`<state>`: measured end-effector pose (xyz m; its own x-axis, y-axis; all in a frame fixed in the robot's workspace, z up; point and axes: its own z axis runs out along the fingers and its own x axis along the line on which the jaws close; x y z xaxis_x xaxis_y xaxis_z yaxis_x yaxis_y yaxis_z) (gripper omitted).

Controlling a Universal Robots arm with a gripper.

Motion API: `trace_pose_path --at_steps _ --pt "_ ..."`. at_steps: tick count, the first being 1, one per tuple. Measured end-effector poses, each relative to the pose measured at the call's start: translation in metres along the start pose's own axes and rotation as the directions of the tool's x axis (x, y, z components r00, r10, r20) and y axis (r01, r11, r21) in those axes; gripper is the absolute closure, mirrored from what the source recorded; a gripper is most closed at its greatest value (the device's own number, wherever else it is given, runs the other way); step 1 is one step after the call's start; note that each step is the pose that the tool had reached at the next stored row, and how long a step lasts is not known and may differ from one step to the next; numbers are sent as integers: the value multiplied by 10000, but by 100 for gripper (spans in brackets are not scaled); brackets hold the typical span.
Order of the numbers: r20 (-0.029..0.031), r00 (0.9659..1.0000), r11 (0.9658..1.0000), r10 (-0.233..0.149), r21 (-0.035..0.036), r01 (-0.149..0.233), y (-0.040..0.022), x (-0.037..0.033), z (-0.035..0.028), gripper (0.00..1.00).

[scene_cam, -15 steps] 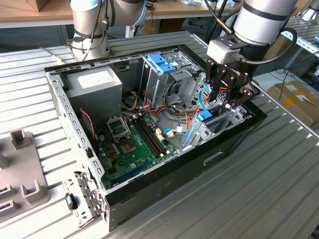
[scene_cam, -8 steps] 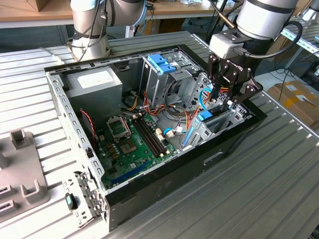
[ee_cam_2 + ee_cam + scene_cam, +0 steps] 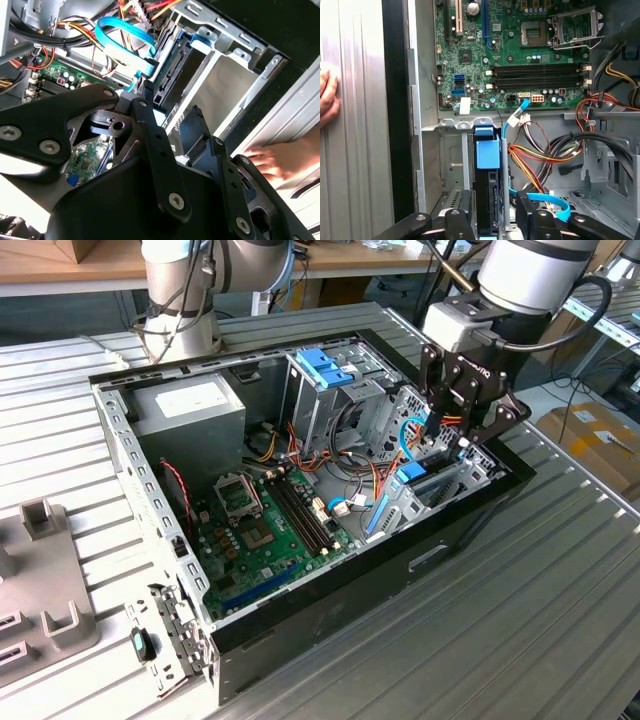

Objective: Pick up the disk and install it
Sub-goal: 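Insert the first disk wire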

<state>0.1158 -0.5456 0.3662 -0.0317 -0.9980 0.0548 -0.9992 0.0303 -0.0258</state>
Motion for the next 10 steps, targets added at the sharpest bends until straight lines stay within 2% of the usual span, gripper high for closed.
trace_pose_path --at_steps 3,5,10 --pt "-1 10000 10000 0 -9 0 -13 -3 -2 52" --pt "-1 10000 10000 -2 -38 2 -15 0 -71 52" --pt "-2 10000 10000 -3 -49 3 -90 -43 -71 52"
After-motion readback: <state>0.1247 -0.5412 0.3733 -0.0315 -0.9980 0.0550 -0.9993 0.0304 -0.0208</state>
